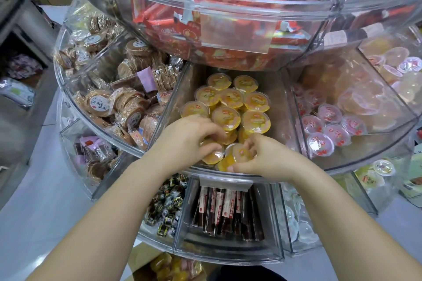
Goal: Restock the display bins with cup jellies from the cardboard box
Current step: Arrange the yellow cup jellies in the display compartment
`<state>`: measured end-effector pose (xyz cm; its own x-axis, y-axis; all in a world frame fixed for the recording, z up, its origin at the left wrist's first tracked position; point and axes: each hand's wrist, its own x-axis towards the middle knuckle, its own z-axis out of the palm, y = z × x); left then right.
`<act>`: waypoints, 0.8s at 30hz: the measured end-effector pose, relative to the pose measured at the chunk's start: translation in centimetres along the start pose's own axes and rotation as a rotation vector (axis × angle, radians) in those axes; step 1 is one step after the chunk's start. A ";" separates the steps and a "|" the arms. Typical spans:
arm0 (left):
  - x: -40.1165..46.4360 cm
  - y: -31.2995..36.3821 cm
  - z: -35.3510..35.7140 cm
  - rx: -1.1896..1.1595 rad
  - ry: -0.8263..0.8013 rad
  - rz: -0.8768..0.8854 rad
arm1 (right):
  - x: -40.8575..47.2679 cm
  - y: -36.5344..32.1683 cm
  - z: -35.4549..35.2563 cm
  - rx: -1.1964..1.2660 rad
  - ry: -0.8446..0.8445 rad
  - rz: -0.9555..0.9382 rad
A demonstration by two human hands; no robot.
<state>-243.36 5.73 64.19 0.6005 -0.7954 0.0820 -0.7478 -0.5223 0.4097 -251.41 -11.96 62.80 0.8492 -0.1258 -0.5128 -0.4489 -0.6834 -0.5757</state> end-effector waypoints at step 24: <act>-0.9 -0.4 -0.9 -0.034 0.062 -0.225 | 0.2 -3.2 1.6 0.732 0.116 0.031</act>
<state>-243.35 6.89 64.73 0.7678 -0.6395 0.0406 -0.5842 -0.6726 0.4542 -250.30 -8.63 63.50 0.8387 -0.2406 -0.4885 -0.5093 -0.0289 -0.8601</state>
